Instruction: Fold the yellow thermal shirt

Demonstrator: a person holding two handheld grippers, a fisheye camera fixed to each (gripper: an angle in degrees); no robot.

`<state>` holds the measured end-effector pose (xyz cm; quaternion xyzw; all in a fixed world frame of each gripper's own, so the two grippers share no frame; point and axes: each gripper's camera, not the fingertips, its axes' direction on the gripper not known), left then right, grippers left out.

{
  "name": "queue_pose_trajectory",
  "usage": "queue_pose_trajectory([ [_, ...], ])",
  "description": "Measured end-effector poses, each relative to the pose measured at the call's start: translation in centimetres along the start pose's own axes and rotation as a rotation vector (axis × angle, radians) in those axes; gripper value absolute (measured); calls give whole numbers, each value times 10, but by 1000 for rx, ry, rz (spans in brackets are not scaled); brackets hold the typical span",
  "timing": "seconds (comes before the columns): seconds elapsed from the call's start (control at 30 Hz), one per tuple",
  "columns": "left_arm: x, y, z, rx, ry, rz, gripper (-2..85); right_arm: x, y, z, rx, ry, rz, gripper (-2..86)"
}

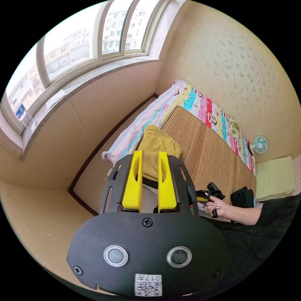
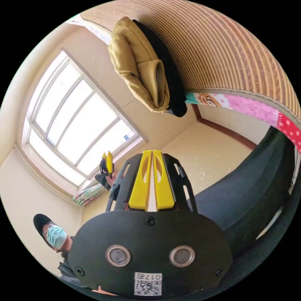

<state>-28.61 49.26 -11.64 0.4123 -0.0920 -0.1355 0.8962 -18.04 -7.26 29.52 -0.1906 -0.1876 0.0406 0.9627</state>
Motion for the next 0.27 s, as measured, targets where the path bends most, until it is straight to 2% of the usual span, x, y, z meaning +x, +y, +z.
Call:
queue_pose_trajectory([
  [0.07, 46, -10, 2, 50, -114, 137, 39, -15, 22, -54, 107, 184, -46, 7],
  [0.13, 111, -21, 1, 164, -193, 277, 3, -61, 68, -118, 277, 507, -148, 6],
  [0.17, 127, -23, 2, 191, -188, 292, -2, -75, 83, -129, 315, 604, -182, 5],
  [0.23, 193, -31, 9, 221, -42, 372, -7, -134, 155, -153, 516, 1007, -317, 5],
  [0.27, 211, -31, 11, 224, 13, 414, -8, -147, 177, -155, 583, 1078, -353, 5],
])
